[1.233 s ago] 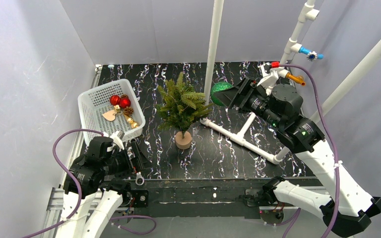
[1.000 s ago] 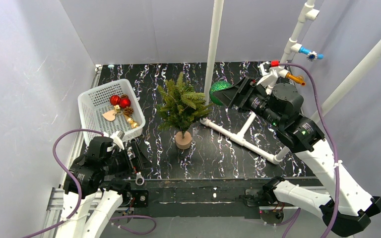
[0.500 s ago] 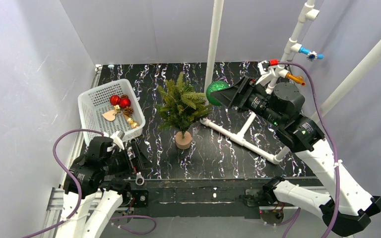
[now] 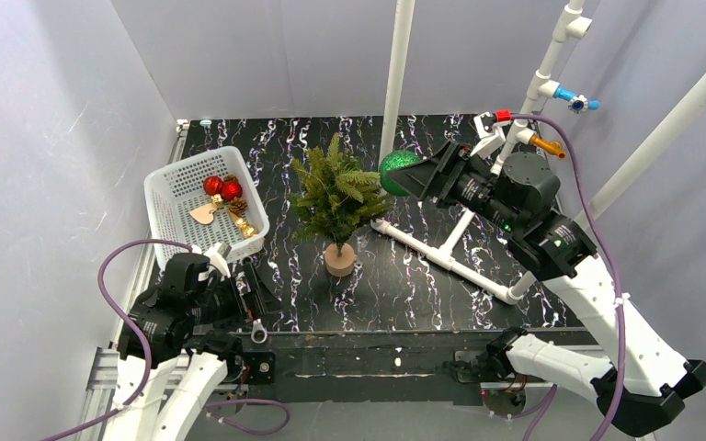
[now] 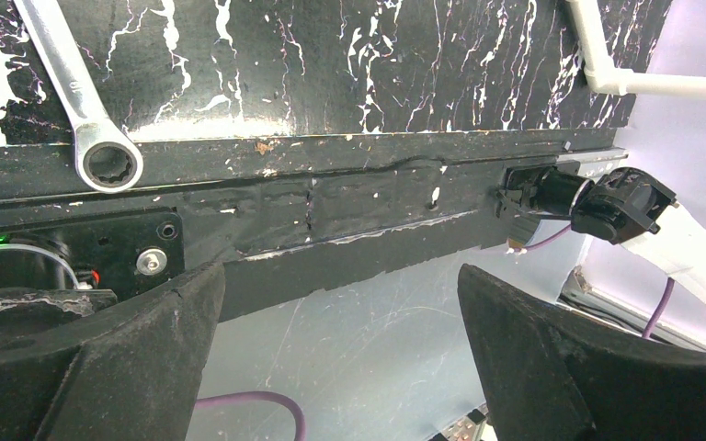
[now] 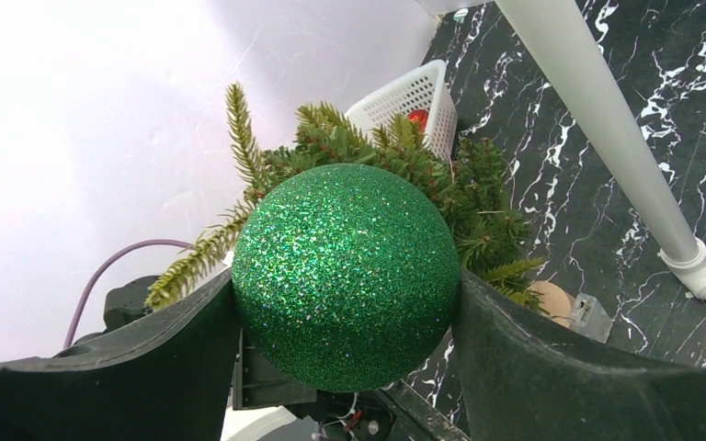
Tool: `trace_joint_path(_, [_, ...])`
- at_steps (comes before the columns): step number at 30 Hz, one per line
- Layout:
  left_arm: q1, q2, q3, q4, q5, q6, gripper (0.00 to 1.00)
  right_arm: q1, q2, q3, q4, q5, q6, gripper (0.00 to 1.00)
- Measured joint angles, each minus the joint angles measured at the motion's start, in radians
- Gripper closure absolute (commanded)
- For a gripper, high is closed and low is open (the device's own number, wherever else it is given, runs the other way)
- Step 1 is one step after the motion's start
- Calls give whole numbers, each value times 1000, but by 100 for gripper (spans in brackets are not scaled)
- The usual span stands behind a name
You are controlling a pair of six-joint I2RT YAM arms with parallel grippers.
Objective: Decorate the small christmas tree
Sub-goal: Hang the decoration item on the Christmas tree.
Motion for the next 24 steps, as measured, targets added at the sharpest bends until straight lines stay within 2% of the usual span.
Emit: trace_joint_path(24, [0,0,-1,1,1,-4,1,0,-26,-53,6,-16,3,61])
